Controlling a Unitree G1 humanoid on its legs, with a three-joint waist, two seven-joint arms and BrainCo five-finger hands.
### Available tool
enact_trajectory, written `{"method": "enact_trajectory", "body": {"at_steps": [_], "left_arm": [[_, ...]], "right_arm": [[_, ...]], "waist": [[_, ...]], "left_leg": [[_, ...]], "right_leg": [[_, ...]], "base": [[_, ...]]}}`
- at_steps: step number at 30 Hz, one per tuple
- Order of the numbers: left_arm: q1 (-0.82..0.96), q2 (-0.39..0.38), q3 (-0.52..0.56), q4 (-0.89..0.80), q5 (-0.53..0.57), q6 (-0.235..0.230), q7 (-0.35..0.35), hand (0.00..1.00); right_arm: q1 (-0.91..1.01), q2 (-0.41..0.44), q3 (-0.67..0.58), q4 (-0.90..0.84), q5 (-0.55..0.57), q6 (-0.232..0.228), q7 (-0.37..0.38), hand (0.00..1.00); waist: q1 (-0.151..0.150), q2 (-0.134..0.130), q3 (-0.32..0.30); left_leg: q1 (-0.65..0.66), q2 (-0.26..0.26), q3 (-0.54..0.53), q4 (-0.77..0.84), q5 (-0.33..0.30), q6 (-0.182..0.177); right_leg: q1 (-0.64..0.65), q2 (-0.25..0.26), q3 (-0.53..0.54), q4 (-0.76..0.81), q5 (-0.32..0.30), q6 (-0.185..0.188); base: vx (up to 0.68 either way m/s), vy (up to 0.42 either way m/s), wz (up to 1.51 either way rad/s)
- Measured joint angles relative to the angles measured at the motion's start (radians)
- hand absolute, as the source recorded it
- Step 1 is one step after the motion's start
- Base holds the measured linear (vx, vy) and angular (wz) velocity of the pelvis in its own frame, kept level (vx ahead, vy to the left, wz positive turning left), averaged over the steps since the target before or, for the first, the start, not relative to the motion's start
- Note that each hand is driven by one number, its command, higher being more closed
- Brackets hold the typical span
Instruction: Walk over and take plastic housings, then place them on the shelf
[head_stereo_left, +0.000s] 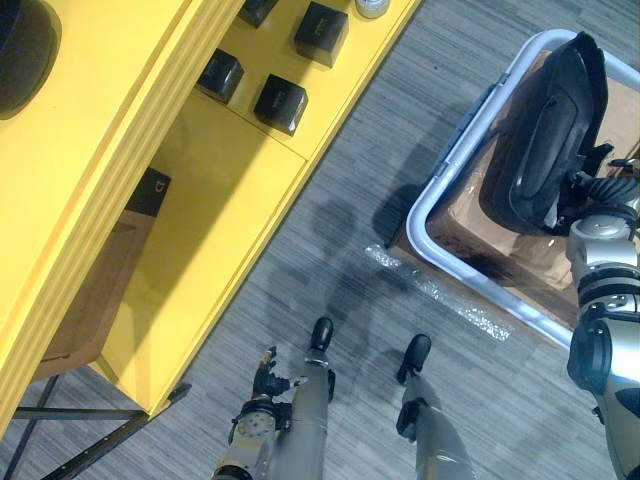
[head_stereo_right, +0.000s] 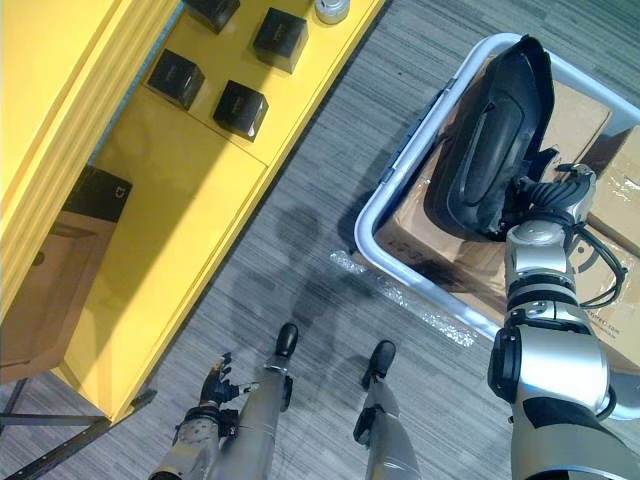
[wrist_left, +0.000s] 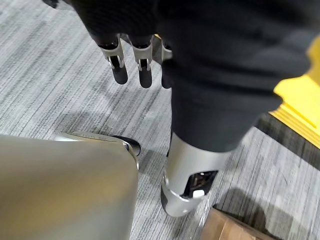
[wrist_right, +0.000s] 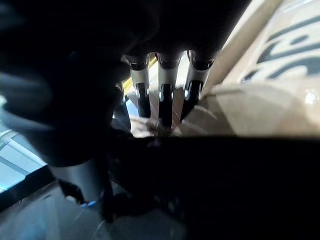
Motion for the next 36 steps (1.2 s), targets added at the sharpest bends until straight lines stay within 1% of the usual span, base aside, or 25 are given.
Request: {"method": "enact_trajectory", "body": {"at_steps": [3,6,7,8,9,11,12,14,15,16,17,19,20,21,22,23,24,25,27,28,31,33,34,35,36], "left_arm": [[-0.001,-0.015,0.003,0.0,0.002,0.01,0.001,0.0],[-0.002,-0.028,-0.001,-0.002,0.002,0.011,0.001,0.0],[0.002,-0.03,-0.01,-0.012,0.002,0.011,0.002,0.0],[0.008,-0.029,-0.011,-0.031,0.002,0.012,0.002,0.0],[0.021,-0.027,-0.012,-0.078,0.002,0.012,0.002,0.0],[0.073,-0.007,-0.014,-0.271,0.003,0.012,0.002,0.0],[0.09,0.004,-0.015,-0.325,0.003,0.012,0.002,0.0],[0.139,0.048,-0.029,-0.527,0.006,0.012,0.0,0.0],[0.15,0.054,-0.028,-0.572,0.007,0.012,-0.001,0.0],[0.16,0.061,-0.028,-0.623,0.001,0.01,-0.008,0.0],[0.162,0.063,-0.03,-0.633,-0.026,0.009,-0.018,0.0],[0.125,0.063,-0.053,-0.63,-0.182,0.007,-0.04,0.0],[0.11,0.064,-0.073,-0.63,-0.238,0.008,-0.044,0.0],[0.075,0.065,-0.114,-0.629,-0.345,0.009,-0.057,0.0],[0.025,0.066,-0.168,-0.61,-0.438,0.01,-0.069,0.0],[-0.002,0.067,-0.19,-0.595,-0.473,0.012,-0.079,0.0],[-0.041,0.061,-0.22,-0.58,-0.517,0.019,-0.088,0.0],[-0.067,0.051,-0.234,-0.569,-0.542,0.021,-0.092,0.0],[-0.083,0.036,-0.248,-0.558,-0.549,0.023,-0.093,0.0],[-0.089,0.03,-0.255,-0.551,-0.548,0.024,-0.093,0.0],[-0.094,0.022,-0.297,-0.528,-0.543,0.028,-0.092,0.0],[-0.087,0.021,-0.332,-0.49,-0.51,0.037,-0.087,0.0],[-0.076,0.021,-0.335,-0.475,-0.492,0.044,-0.083,0.0],[-0.057,0.026,-0.334,-0.475,-0.468,0.051,-0.08,0.0],[-0.045,0.03,-0.334,-0.475,-0.457,0.053,-0.078,0.0]], "right_arm": [[0.008,0.008,0.015,-0.027,-0.005,0.013,0.025,1.0],[0.054,0.048,0.008,-0.063,-0.027,0.03,0.045,1.0],[0.077,0.083,-0.011,-0.082,-0.053,0.032,0.064,1.0],[0.079,0.097,-0.014,-0.086,-0.063,0.034,0.067,1.0],[0.086,0.11,-0.015,-0.104,-0.087,0.037,0.068,1.0],[0.128,0.114,-0.014,-0.182,-0.156,0.037,0.073,1.0],[0.141,0.117,-0.014,-0.206,-0.172,0.037,0.073,1.0],[0.19,0.119,-0.012,-0.319,-0.225,0.037,0.073,1.0],[0.203,0.125,-0.011,-0.351,-0.239,0.037,0.074,1.0],[0.244,0.144,-0.01,-0.407,-0.271,0.037,0.075,1.0],[0.264,0.155,-0.005,-0.427,-0.291,0.037,0.079,1.0],[0.299,0.194,0.034,-0.441,-0.341,0.039,0.103,1.0],[0.306,0.199,0.043,-0.441,-0.35,0.04,0.109,1.0],[0.312,0.212,0.062,-0.441,-0.361,0.045,0.122,1.0],[0.314,0.229,0.068,-0.441,-0.375,0.049,0.133,0.0],[0.316,0.235,0.076,-0.441,-0.376,0.05,0.136,0.0],[0.316,0.255,0.092,-0.441,-0.376,0.05,0.142,0.0],[0.319,0.28,0.106,-0.441,-0.376,0.05,0.146,0.0],[0.339,0.318,0.106,-0.438,-0.375,0.049,0.152,0.0],[0.346,0.331,0.105,-0.427,-0.375,0.049,0.153,0.0],[0.342,0.344,0.091,-0.358,-0.367,0.049,0.154,0.0],[0.329,0.348,0.055,-0.286,-0.325,0.049,0.152,0.0],[0.307,0.35,0.037,-0.241,-0.301,0.05,0.151,0.0],[0.275,0.35,0.006,-0.209,-0.279,0.052,0.149,0.0],[0.254,0.348,-0.013,-0.19,-0.269,0.052,0.144,0.0]], "waist": [[-0.009,0.0,0.0],[-0.025,-0.001,0.0],[-0.036,-0.002,-0.001],[-0.042,-0.003,-0.001],[-0.048,-0.003,-0.001],[-0.059,-0.008,-0.002],[-0.065,-0.01,-0.002],[-0.088,-0.016,-0.005],[-0.096,-0.019,-0.008],[-0.104,-0.033,-0.038],[-0.107,-0.042,-0.057],[-0.14,-0.08,-0.12],[-0.145,-0.088,-0.131],[-0.15,-0.104,-0.145],[-0.156,-0.11,-0.163],[-0.161,-0.109,-0.174],[-0.172,-0.11,-0.194],[-0.175,-0.11,-0.216],[-0.176,-0.107,-0.258],[-0.177,-0.108,-0.267],[-0.177,-0.107,-0.269],[-0.172,-0.106,-0.264],[-0.17,-0.101,-0.251],[-0.165,-0.091,-0.22],[-0.164,-0.083,-0.203]], "left_leg": [[0.027,0.008,0.013,-0.006,0.001,-0.002],[0.096,0.013,0.019,-0.036,0.008,-0.007],[0.147,0.013,0.021,-0.064,0.016,-0.01],[0.167,0.013,0.021,-0.077,0.021,-0.01],[0.195,0.012,0.022,-0.099,0.03,-0.012],[0.258,0.012,0.021,-0.154,0.051,-0.016],[0.275,0.012,0.021,-0.168,0.057,-0.015],[0.347,0.013,0.025,-0.212,0.07,-0.017],[0.366,0.013,0.026,-0.222,0.07,-0.017],[0.397,0.013,0.038,-0.245,0.072,-0.017],[0.411,0.014,0.044,-0.257,0.072,-0.016],[0.46,0.02,0.058,-0.289,0.073,-0.016],[0.473,0.021,0.062,-0.297,0.073,-0.016],[0.501,0.023,0.073,-0.307,0.073,-0.016],[0.527,0.024,0.08,-0.318,0.073,-0.016],[0.539,0.024,0.081,-0.324,0.073,-0.016],[0.566,0.025,0.087,-0.338,0.073,-0.016],[0.593,0.028,0.102,-0.349,0.073,-0.016],[0.618,0.032,0.119,-0.371,0.073,-0.016],[0.629,0.034,0.124,-0.376,0.073,-0.016],[0.613,0.037,0.117,-0.371,0.074,-0.017],[0.546,0.034,0.089,-0.342,0.077,-0.023],[0.505,0.032,0.072,-0.317,0.077,-0.024],[0.48,0.028,0.061,-0.294,0.077,-0.024],[0.472,0.025,0.052,-0.287,0.077,-0.024]], "right_leg": [[0.01,0.001,0.012,0.014,-0.005,-0.006],[0.06,0.001,0.014,0.018,-0.013,-0.009],[0.099,0.0,0.015,0.014,-0.017,-0.009],[0.116,0.0,0.015,0.007,-0.017,-0.009],[0.14,0.0,0.015,-0.003,-0.017,-0.009],[0.189,0.0,0.012,-0.026,-0.017,-0.01],[0.205,0.0,0.011,-0.034,-0.016,-0.01],[0.263,0.001,0.01,-0.052,-0.015,-0.011],[0.281,0.002,0.01,-0.059,-0.015,-0.011],[0.303,0.003,0.015,-0.074,-0.015,-0.011],[0.312,0.003,0.018,-0.082,-0.015,-0.011],[0.354,0.005,0.025,-0.112,-0.015,-0.01],[0.364,0.006,0.028,-0.117,-0.015,-0.01],[0.385,0.009,0.04,-0.127,-0.015,-0.009],[0.409,0.009,0.045,-0.141,-0.013,-0.007],[0.421,0.009,0.044,-0.146,-0.013,-0.007],[0.443,0.01,0.047,-0.156,-0.013,-0.007],[0.459,0.011,0.054,-0.159,-0.012,-0.007],[0.473,0.015,0.071,-0.177,-0.011,-0.006],[0.481,0.016,0.072,-0.18,-0.01,-0.006],[0.473,0.018,0.064,-0.179,-0.008,-0.009],[0.424,0.016,0.04,-0.158,-0.007,-0.01],[0.391,0.015,0.031,-0.137,-0.008,-0.01],[0.377,0.011,0.017,-0.124,-0.008,-0.01],[0.374,0.009,0.012,-0.117,-0.008,-0.01]], "base": [[0.0,-0.029,-0.09],[0.01,-0.052,0.01],[0.01,-0.055,0.07],[0.01,-0.056,0.1],[0.0,-0.061,0.11],[0.02,-0.063,0.12],[0.04,-0.043,0.09],[0.07,-0.035,0.04],[0.08,-0.019,-0.05],[0.07,-0.01,-0.1],[0.1,-0.011,-0.15],[0.11,-0.009,-0.12],[0.1,-0.005,-0.15],[0.09,0.001,-0.17],[0.09,-0.003,-0.14],[0.07,-0.005,-0.09],[0.07,-0.005,-0.15],[0.06,-0.004,-0.21],[0.05,-0.002,-0.26],[0.04,-0.006,-0.18],[-0.03,-0.001,0.08],[-0.09,0.001,0.31],[-0.11,0.002,0.34],[-0.1,0.005,0.28],[-0.12,0.019,0.27]]}}
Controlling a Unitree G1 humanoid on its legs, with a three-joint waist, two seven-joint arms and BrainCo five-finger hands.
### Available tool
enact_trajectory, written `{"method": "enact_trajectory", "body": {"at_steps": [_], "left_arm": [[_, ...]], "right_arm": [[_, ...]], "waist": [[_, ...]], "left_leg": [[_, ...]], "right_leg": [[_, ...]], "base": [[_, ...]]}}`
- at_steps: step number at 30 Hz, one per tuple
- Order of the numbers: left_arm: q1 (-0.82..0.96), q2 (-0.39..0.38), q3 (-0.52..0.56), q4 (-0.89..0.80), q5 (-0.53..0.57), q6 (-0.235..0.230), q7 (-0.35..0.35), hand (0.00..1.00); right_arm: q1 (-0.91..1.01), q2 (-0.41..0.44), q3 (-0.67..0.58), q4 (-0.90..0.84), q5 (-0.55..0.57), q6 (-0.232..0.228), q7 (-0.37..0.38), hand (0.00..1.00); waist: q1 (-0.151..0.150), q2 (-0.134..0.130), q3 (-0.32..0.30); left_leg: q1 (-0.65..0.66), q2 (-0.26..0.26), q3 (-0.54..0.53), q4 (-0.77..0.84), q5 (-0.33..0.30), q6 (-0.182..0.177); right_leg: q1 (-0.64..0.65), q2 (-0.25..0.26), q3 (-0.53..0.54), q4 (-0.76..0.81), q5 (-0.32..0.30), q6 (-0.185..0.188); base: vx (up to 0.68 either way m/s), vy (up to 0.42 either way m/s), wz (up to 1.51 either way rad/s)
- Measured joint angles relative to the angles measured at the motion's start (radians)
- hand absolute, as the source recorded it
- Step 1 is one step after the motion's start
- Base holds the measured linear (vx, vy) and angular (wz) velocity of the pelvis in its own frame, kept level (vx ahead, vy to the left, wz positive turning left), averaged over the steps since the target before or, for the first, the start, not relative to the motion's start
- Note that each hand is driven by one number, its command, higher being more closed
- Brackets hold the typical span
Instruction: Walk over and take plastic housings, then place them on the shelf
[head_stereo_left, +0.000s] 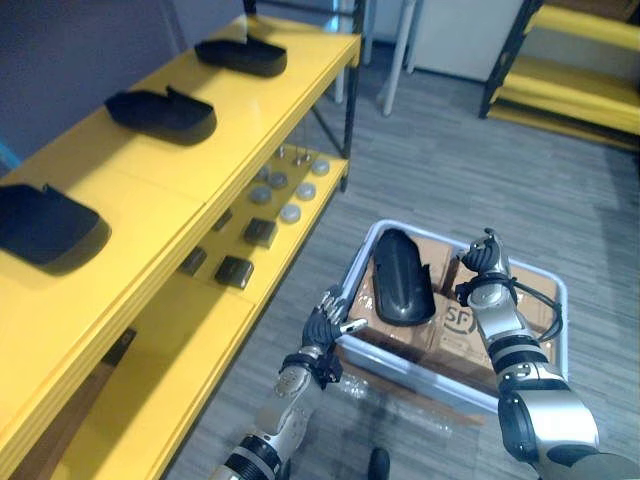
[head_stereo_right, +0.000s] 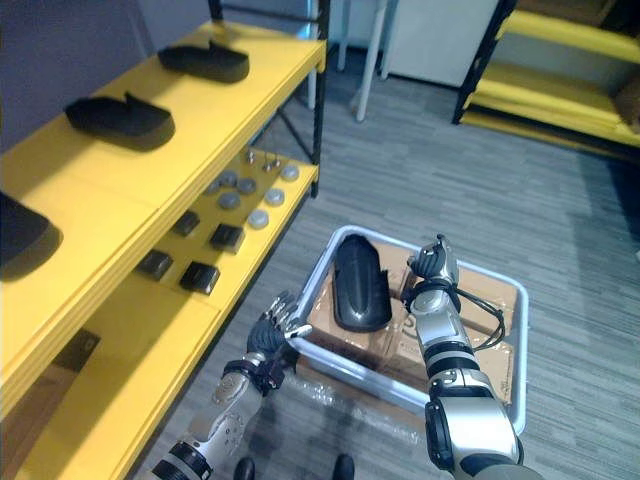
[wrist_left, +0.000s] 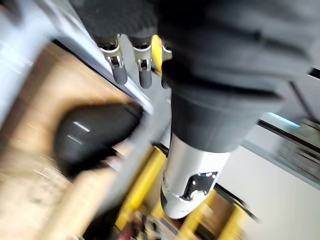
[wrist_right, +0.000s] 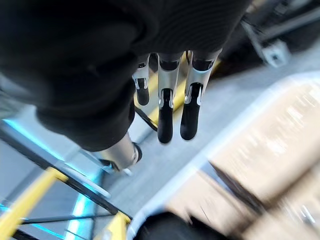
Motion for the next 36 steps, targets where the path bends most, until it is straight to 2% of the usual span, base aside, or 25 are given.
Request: {"method": "enact_trajectory", "body": {"at_steps": [2,4,8,12,15,17,21,23,24,29,31,36], "left_arm": [[0.038,0.011,0.0,-0.003,0.028,0.003,0.0,0.0],[0.076,0.019,0.009,-0.003,0.092,0.014,0.001,0.0],[0.129,0.043,0.016,0.012,0.157,0.025,0.001,0.0],[0.143,0.042,0.036,0.104,0.227,0.028,0.001,0.0],[0.145,0.038,0.055,0.153,0.227,0.023,0.001,0.0],[0.146,0.032,0.059,0.206,0.228,0.021,0.001,0.0],[0.158,0.032,0.069,0.245,0.228,0.02,0.001,0.0],[0.158,0.025,0.072,0.257,0.227,0.016,0.003,0.0],[0.157,0.024,0.073,0.257,0.227,0.013,0.003,0.0],[0.146,-0.012,0.11,0.226,0.224,-0.009,0.021,0.0],[0.135,-0.034,0.141,0.197,0.224,-0.015,0.024,0.0],[0.133,-0.063,0.224,0.135,0.225,-0.024,0.037,0.0]], "right_arm": [[-0.071,-0.023,-0.043,0.057,0.033,0.001,-0.016,0.0],[-0.155,-0.093,-0.051,0.114,0.074,0.002,-0.045,0.0],[-0.246,-0.19,-0.052,0.168,0.095,0.001,-0.067,0.0],[-0.319,-0.296,-0.051,0.265,0.096,-0.004,-0.082,0.0],[-0.335,-0.341,-0.038,0.32,0.095,-0.004,-0.091,0.0],[-0.351,-0.39,-0.007,0.347,0.092,-0.004,-0.094,0.0],[-0.351,-0.42,-0.007,0.349,0.091,-0.004,-0.101,0.0],[-0.351,-0.447,0.082,0.352,0.091,-0.005,-0.101,0.0],[-0.352,-0.452,0.115,0.352,0.091,-0.005,-0.099,1.0],[-0.4,-0.529,0.252,0.326,0.091,-0.018,-0.096,1.0],[-0.394,-0.569,0.33,0.27,0.091,-0.018,-0.102,1.0],[-0.356,-0.559,0.4,0.148,0.092,-0.028,-0.101,1.0]], "waist": [[0.009,0.025,0.041],[0.026,0.053,0.083],[0.046,0.062,0.124],[0.072,0.078,0.145],[0.08,0.096,0.156],[0.096,0.116,0.168],[0.106,0.119,0.176],[0.117,0.119,0.177],[0.12,0.119,0.177],[0.141,0.12,0.178],[0.142,0.117,0.184],[0.134,0.104,0.192]], "left_leg": [[-0.029,-0.01,-0.013,0.016,0.003,0.0],[-0.083,-0.026,-0.042,0.025,0.02,0.006],[-0.148,-0.04,-0.066,0.033,0.036,0.008],[-0.229,-0.052,-0.068,0.069,0.036,0.008],[-0.281,-0.054,-0.071,0.103,0.027,0.009],[-0.336,-0.052,-0.07,0.143,0.011,0.013],[-0.387,-0.048,-0.071,0.158,0.01,0.012],[-0.414,-0.045,-0.071,0.163,0.01,0.012],[-0.422,-0.045,-0.073,0.164,0.01,0.012],[-0.513,-0.055,-0.09,0.172,0.021,0.01],[-0.542,-0.065,-0.098,0.18,0.023,0.009],[-0.558,-0.065,-0.104,0.192,0.021,0.006]], "right_leg": [[-0.021,-0.01,-0.012,0.019,0.0,0.0],[-0.066,-0.025,-0.034,0.04,0.0,0.0],[-0.121,-0.038,-0.055,0.057,0.0,0.001],[-0.196,-0.048,-0.054,0.084,0.0,0.002],[-0.235,-0.048,-0.054,0.094,0.001,0.002],[-0.281,-0.045,-0.05,0.107,0.001,0.003],[-0.33,-0.043,-0.049,0.118,0.002,0.003],[-0.357,-0.042,-0.048,0.122,0.003,0.001],[-0.366,-0.041,-0.049,0.124,0.003,0.001],[-0.468,-0.055,-0.056,0.177,-0.008,0.001],[-0.512,-0.074,-0.066,0.237,-0.037,0.002],[-0.543,-0.085,-0.074,0.297,-0.07,-0.008]], "base": [[-0.11,0.037,0.24],[-0.1,0.043,0.32],[-0.05,0.026,0.21],[0.03,0.028,0.02],[0.01,0.007,-0.02],[-0.02,-0.008,-0.12],[-0.02,-0.035,-0.05],[0.0,-0.043,-0.04],[-0.01,-0.051,-0.01],[-0.01,-0.035,0.06],[0.01,-0.038,0.19],[0.03,-0.05,0.07]]}}
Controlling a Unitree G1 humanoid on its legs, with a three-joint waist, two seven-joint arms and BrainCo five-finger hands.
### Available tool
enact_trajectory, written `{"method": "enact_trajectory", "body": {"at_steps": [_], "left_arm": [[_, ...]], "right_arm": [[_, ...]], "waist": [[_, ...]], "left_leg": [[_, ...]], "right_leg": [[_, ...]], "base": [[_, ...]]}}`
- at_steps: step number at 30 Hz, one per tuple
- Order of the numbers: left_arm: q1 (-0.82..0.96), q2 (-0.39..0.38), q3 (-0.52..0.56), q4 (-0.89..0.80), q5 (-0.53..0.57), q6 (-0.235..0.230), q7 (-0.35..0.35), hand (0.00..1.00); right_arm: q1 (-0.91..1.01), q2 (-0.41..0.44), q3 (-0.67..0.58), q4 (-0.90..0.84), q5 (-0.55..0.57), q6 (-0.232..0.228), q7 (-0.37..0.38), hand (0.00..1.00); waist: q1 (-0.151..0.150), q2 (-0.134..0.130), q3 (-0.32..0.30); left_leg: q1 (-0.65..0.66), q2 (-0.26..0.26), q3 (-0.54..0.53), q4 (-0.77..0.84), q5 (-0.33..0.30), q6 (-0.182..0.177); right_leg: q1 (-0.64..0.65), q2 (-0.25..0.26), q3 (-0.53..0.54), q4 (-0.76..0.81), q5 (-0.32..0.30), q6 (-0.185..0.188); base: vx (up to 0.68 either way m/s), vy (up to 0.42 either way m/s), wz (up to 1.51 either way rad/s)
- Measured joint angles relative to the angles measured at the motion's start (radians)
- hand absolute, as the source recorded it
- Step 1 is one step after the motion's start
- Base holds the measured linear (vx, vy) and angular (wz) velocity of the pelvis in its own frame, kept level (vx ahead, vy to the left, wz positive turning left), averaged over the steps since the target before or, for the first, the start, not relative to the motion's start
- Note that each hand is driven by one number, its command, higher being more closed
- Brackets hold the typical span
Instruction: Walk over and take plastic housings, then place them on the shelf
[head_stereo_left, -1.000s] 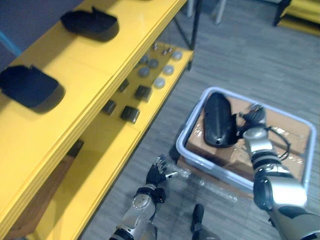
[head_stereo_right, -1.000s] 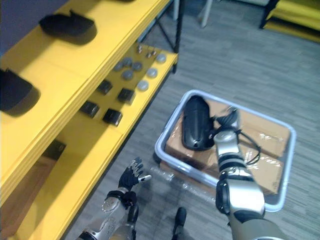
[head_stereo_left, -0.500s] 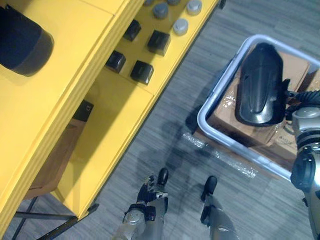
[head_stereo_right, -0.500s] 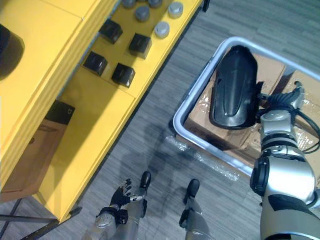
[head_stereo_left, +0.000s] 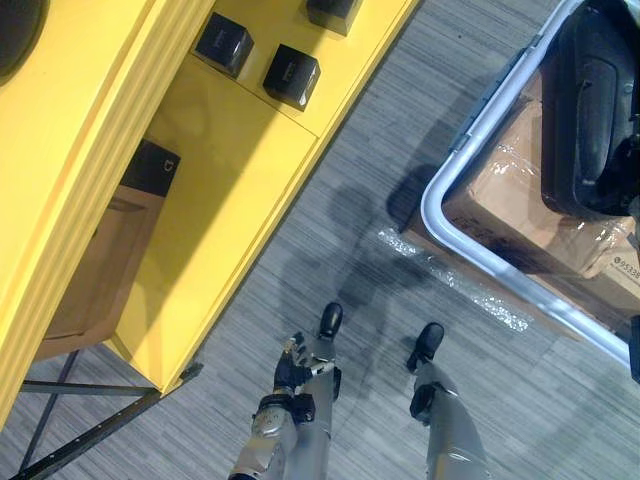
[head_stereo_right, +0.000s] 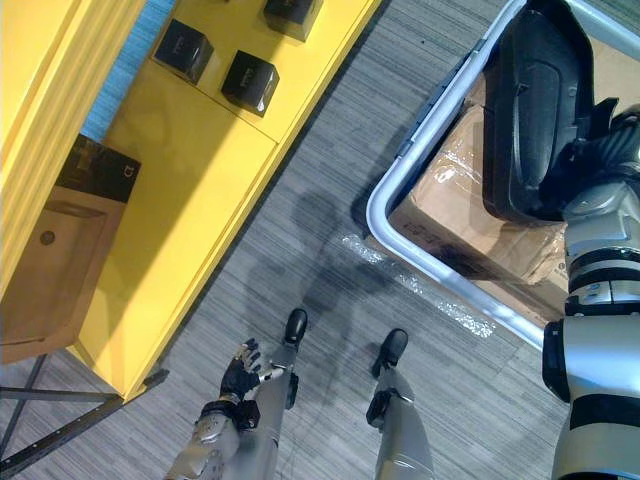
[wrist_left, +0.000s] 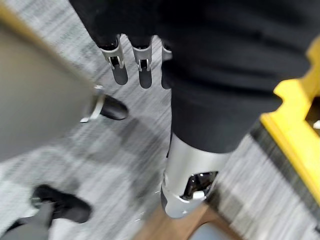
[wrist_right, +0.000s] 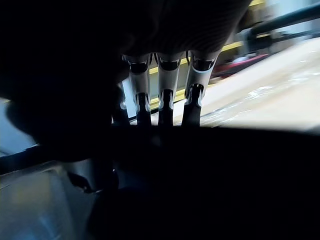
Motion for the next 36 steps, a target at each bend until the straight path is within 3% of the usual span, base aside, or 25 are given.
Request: {"method": "enact_trajectory", "body": {"at_steps": [6,11,16,18,20,23,26,30,32,36], "left_arm": [[0.001,-0.006,0.03,-0.017,0.002,-0.001,0.01,0.0],[0.003,0.012,0.04,-0.022,0.024,-0.002,0.027,0.0],[0.074,0.085,0.039,-0.124,0.04,-0.001,0.025,0.0],[0.089,0.105,0.034,-0.163,0.041,-0.001,0.024,0.0],[0.088,0.124,0.025,-0.192,0.045,-0.001,0.02,0.0],[0.052,0.148,0.015,-0.215,0.059,0.0,0.001,0.0],[-0.012,0.148,-0.043,-0.21,0.047,0.008,-0.011,0.0],[-0.156,0.134,-0.121,-0.127,-0.092,0.011,-0.029,0.0],[-0.249,0.115,-0.146,-0.049,-0.177,0.011,-0.043,0.0],[-0.366,0.08,-0.178,0.073,-0.287,0.017,-0.044,0.0]], "right_arm": [[0.096,0.103,-0.029,-0.087,-0.001,-0.021,0.01,1.0],[0.22,0.206,-0.162,-0.16,-0.011,-0.018,0.006,1.0],[0.32,0.238,-0.234,-0.288,-0.123,-0.015,-0.032,1.0],[0.374,0.24,-0.264,-0.345,-0.153,-0.015,-0.033,1.0],[0.417,0.259,-0.279,-0.398,-0.182,-0.015,-0.033,1.0],[0.468,0.322,-0.281,-0.432,-0.22,-0.015,-0.024,1.0],[0.511,0.367,-0.266,-0.463,-0.222,-0.015,0.001,1.0],[0.557,0.436,-0.204,-0.514,-0.242,-0.016,0.036,1.0],[0.589,0.488,-0.159,-0.553,-0.242,-0.016,0.055,1.0],[0.63,0.551,-0.107,-0.666,-0.244,-0.016,0.071,1.0]], "waist": [[-0.013,-0.028,0.004],[-0.031,-0.056,0.001],[-0.091,-0.089,0.001],[-0.1,-0.099,-0.004],[-0.117,-0.109,-0.019],[-0.134,-0.146,-0.072],[-0.145,-0.156,-0.119],[-0.158,-0.158,-0.173],[-0.186,-0.159,-0.221],[-0.21,-0.163,-0.262]], "left_leg": [[0.058,0.006,0.008,-0.004,0.0,-0.001],[0.17,0.007,0.01,-0.046,0.001,0.0],[0.321,0.013,0.016,-0.112,0.014,-0.001],[0.376,0.018,0.028,-0.134,0.014,0.0],[0.423,0.023,0.038,-0.155,0.014,0.0],[0.49,0.044,0.072,-0.203,0.014,0.0],[0.538,0.063,0.107,-0.239,0.015,-0.001],[0.624,0.08,0.167,-0.292,0.015,-0.002],[0.663,0.088,0.193,-0.322,0.016,-0.004],[0.736,0.101,0.242,-0.361,0.013,-0.008]], "right_leg": [[0.044,-0.001,-0.002,0.023,-0.01,-0.007],[0.149,-0.003,-0.007,0.009,-0.027,-0.008],[0.299,0.009,-0.008,-0.068,-0.016,0.001],[0.349,0.014,-0.003,-0.094,-0.01,0.003],[0.394,0.02,0.001,-0.118,-0.008,0.005],[0.444,0.044,0.028,-0.172,0.008,0.004],[0.489,0.069,0.056,-0.247,0.042,0.001],[0.549,0.091,0.108,-0.323,0.075,0.0],[0.577,0.101,0.129,-0.355,0.086,-0.001],[0.616,0.116,0.168,-0.379,0.09,-0.001]], "base": [[0.02,-0.047,0.01],[-0.02,-0.045,0.08],[0.05,-0.044,0.02],[0.09,-0.026,-0.1],[0.09,-0.031,-0.14],[0.1,-0.046,-0.28],[0.07,-0.047,-0.34],[0.06,-0.031,-0.46],[0.07,-0.023,-0.32],[0.06,-0.002,-0.33]]}}
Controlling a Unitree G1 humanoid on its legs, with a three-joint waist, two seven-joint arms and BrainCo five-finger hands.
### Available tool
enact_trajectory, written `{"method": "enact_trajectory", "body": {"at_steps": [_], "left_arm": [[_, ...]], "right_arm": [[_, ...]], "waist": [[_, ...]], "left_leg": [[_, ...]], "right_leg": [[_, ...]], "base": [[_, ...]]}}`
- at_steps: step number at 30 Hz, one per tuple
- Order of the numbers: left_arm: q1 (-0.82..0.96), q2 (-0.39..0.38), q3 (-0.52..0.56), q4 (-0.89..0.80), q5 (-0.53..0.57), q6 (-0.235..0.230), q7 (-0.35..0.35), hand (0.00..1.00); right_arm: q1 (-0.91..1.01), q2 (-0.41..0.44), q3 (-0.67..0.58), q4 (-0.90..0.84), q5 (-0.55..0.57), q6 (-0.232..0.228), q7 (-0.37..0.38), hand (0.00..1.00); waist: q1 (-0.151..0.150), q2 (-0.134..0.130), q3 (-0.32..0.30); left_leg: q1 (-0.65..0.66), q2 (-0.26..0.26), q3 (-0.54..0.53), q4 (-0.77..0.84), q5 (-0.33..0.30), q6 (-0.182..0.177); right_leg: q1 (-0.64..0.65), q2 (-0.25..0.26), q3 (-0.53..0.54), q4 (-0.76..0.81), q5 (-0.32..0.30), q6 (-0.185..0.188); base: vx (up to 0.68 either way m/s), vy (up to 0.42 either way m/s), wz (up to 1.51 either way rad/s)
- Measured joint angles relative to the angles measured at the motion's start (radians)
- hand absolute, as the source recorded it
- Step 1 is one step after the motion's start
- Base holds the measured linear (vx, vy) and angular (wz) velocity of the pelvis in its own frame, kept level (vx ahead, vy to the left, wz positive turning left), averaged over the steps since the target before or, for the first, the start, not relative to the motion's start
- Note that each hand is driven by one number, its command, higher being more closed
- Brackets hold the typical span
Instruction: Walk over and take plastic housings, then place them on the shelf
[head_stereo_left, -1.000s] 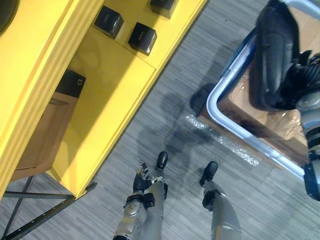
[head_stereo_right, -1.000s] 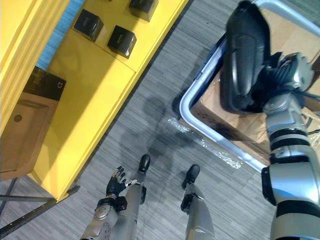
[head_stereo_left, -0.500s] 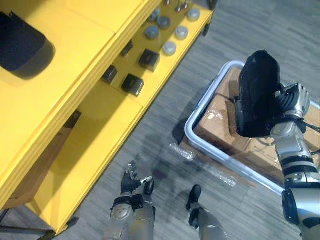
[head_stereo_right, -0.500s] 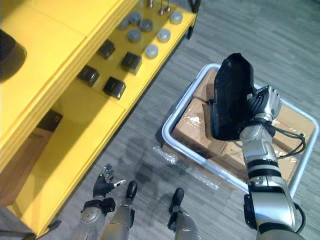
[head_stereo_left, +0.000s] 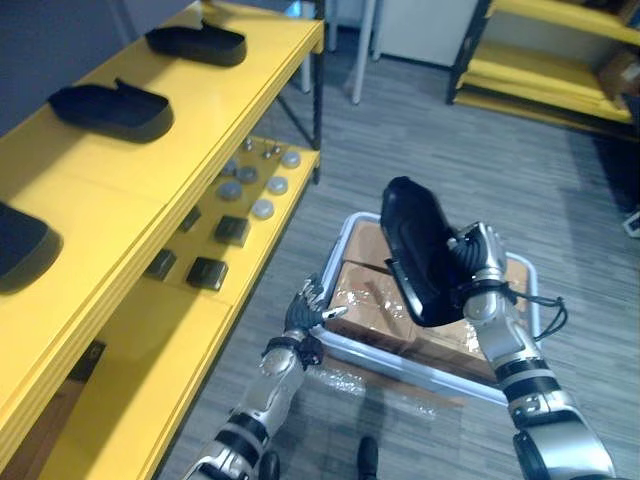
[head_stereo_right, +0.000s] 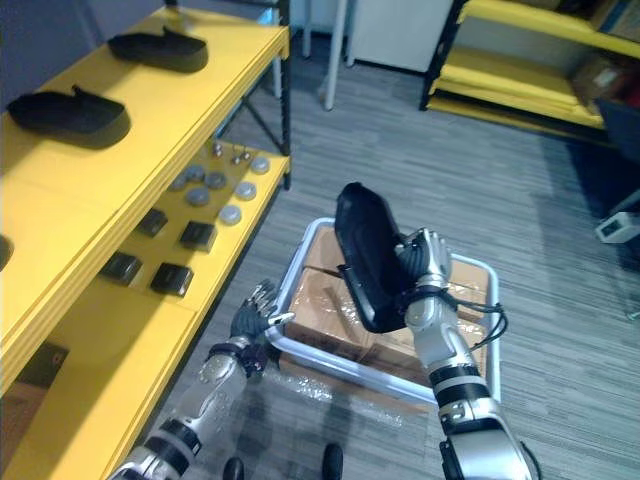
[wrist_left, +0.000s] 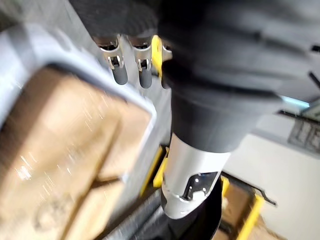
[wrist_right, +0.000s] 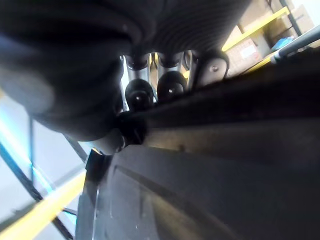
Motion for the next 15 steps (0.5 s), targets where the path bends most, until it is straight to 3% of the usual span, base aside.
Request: {"method": "enact_trajectory", "body": {"at_steps": [6,13,14,15], "left_arm": [[-0.085,-0.052,-0.027,0.109,-0.129,0.016,0.006,0.0],[-0.09,-0.085,-0.045,0.147,-0.169,0.038,0.016,0.0],[-0.09,-0.089,-0.042,0.145,-0.212,0.038,0.027,1.0],[-0.09,-0.092,-0.034,0.144,-0.234,0.037,0.028,1.0]], "right_arm": [[0.047,0.067,0.068,-0.17,-0.02,-0.004,0.003,1.0],[0.153,0.141,0.151,-0.282,-0.024,-0.018,0.005,1.0],[0.183,0.152,0.154,-0.307,-0.029,-0.024,0.004,1.0],[0.198,0.153,0.162,-0.322,-0.032,-0.027,0.003,1.0]], "waist": [[-0.024,-0.007,-0.049],[-0.028,-0.006,-0.094],[-0.027,-0.006,-0.098],[-0.025,-0.006,-0.1]], "left_leg": [[0.059,0.013,0.039,-0.023,-0.005,-0.007],[0.097,0.013,0.049,-0.033,-0.008,-0.011],[0.1,0.012,0.048,-0.034,-0.008,-0.012],[0.099,0.012,0.048,-0.034,-0.008,-0.012]], "right_leg": [[0.044,0.017,0.032,-0.029,0.009,-0.004],[0.079,0.021,0.047,-0.045,0.015,-0.005],[0.082,0.021,0.046,-0.046,0.015,-0.005],[0.082,0.02,0.046,-0.046,0.015,-0.005]], "base": [[0.02,0.025,-0.18],[-0.02,0.03,-0.04],[-0.06,0.032,0.02],[-0.06,0.033,0.03]]}}
